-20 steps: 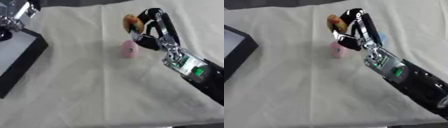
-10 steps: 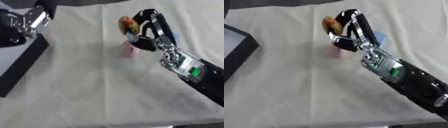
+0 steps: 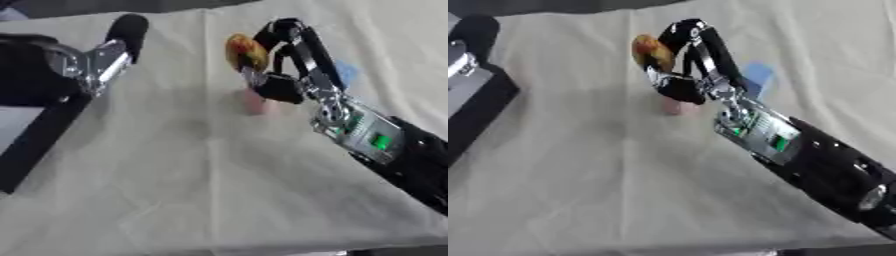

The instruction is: Pick up the objects with one hand, pass them to the other hand, and then place them into the box on the other side of the table.

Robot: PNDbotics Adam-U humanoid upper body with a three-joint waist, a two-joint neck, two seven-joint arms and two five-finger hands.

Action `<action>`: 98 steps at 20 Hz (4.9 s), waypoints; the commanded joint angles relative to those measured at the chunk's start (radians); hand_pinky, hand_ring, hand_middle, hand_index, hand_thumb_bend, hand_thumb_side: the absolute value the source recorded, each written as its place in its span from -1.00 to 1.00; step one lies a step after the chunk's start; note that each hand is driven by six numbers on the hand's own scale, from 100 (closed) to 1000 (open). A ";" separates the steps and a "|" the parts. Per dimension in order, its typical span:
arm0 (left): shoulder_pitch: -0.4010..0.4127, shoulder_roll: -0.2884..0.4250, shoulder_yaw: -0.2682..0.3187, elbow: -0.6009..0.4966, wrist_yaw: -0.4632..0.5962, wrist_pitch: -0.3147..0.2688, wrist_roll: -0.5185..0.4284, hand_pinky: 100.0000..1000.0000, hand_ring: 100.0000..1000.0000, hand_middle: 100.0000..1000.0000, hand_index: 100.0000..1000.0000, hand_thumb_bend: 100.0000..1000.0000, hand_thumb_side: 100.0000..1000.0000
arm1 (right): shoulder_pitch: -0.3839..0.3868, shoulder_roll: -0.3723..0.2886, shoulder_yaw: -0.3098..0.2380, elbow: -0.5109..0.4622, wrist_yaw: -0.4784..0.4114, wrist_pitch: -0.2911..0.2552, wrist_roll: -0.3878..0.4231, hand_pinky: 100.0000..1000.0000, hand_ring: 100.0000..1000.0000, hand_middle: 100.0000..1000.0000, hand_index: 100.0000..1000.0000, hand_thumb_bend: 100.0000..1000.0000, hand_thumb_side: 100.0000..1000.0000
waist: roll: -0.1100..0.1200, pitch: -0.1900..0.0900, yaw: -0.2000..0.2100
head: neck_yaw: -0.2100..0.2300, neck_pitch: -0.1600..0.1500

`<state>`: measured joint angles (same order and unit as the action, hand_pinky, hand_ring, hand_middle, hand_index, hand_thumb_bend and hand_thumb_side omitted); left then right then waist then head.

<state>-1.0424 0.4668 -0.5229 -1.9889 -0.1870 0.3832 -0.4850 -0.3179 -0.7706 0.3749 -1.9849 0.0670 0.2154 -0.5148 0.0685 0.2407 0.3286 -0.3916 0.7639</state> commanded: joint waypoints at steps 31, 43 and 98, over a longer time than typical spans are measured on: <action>-0.070 -0.021 -0.129 0.049 -0.263 0.013 -0.132 0.63 0.58 0.49 0.64 -0.72 -0.51 | -0.051 -0.012 0.090 -0.015 0.050 -0.044 0.081 -0.76 -0.16 -0.27 -0.28 -0.82 -1.00 | 0.017 -0.033 -0.025 | 0.068 0.006; -0.069 -0.065 -0.158 0.161 -0.319 -0.044 -0.086 0.61 0.56 0.47 0.62 -0.70 -0.54 | -0.072 0.002 0.126 -0.015 0.114 -0.074 0.115 -0.75 -0.15 -0.28 -0.28 -0.78 -1.00 | 0.013 -0.029 -0.044 | 0.098 0.006; -0.054 -0.150 -0.194 0.380 -0.420 -0.200 -0.013 0.56 0.53 0.42 0.59 -0.46 -0.85 | -0.114 0.015 0.179 -0.015 0.190 -0.204 0.107 -0.73 -0.17 -0.30 -0.28 -0.68 -1.00 | 0.019 -0.016 -0.076 | 0.128 0.006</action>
<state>-1.0830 0.3130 -0.7248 -1.6091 -0.5944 0.1942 -0.5049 -0.4145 -0.7448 0.5593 -1.9848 0.2523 0.0174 -0.4061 0.0806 0.2415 0.2534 -0.2668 0.7646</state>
